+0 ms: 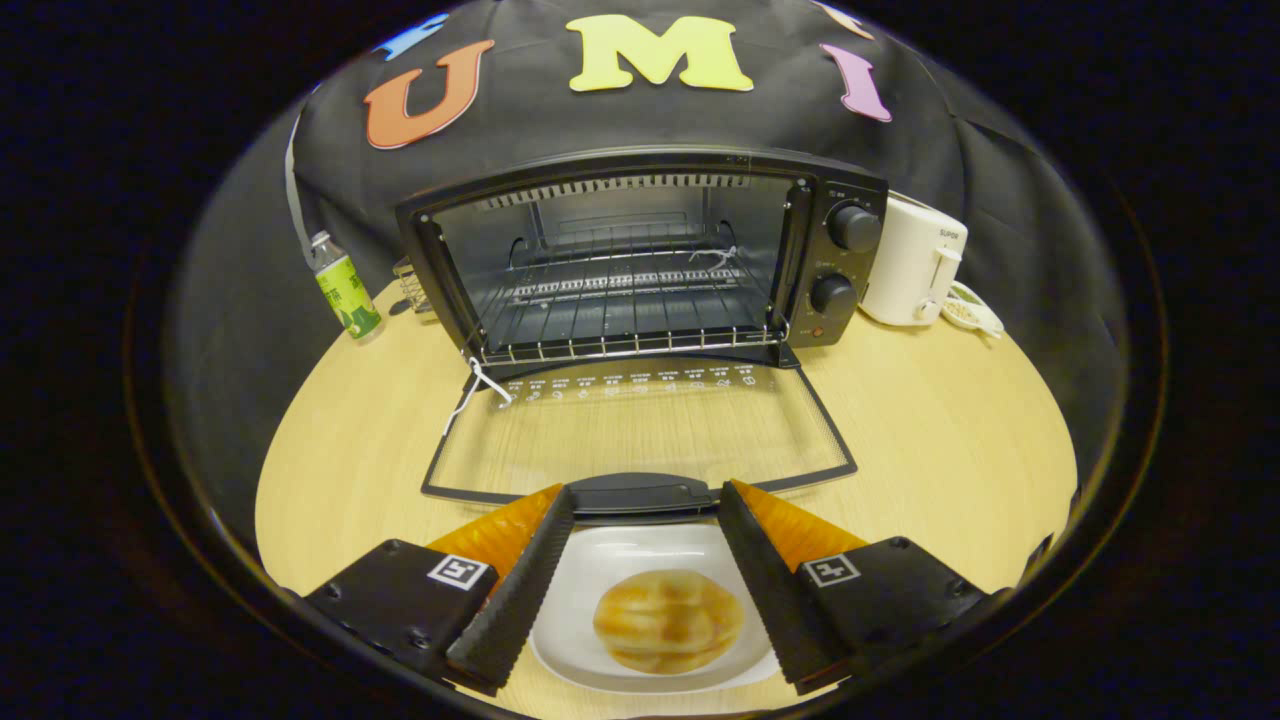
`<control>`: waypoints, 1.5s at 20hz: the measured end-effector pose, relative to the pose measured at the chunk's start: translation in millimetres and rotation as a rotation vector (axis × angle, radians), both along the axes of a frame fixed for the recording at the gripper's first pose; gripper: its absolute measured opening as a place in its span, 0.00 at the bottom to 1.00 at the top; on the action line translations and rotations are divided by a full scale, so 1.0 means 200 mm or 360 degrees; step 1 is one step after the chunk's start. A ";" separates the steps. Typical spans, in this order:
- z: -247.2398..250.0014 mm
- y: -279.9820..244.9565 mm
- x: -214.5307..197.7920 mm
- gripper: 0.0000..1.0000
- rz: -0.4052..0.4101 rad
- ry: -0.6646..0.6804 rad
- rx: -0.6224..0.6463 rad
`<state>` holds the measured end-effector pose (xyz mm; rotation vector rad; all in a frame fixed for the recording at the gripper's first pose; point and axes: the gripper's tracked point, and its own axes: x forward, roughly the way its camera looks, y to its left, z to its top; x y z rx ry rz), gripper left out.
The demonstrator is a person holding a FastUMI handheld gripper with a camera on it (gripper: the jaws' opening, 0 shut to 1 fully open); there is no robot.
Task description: Open the toaster oven, put the food inside, and close the toaster oven door.
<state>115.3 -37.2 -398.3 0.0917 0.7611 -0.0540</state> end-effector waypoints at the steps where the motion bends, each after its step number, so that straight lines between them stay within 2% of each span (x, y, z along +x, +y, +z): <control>1: 0.00 0.00 0.00 1.00 0.0009 -0.0006 -0.0009; 5: 0.00 -0.02 -0.01 1.00 0.0031 -0.0031 -0.0055; 8: 0.12 -0.01 -0.03 1.00 0.0047 -0.0196 0.0016; 12: 0.21 0.03 -0.22 1.00 0.0126 -0.0326 0.0024; 17: 0.22 0.00 -0.39 1.00 0.0014 -0.0547 -0.0001; 20: 0.16 -0.05 -0.44 1.00 -0.0096 -0.0569 0.0109; 22: 0.14 -0.07 -0.44 1.00 -0.0118 -0.0569 0.0130; 30: -0.04 0.00 -0.48 1.00 -0.0022 -0.0393 0.0073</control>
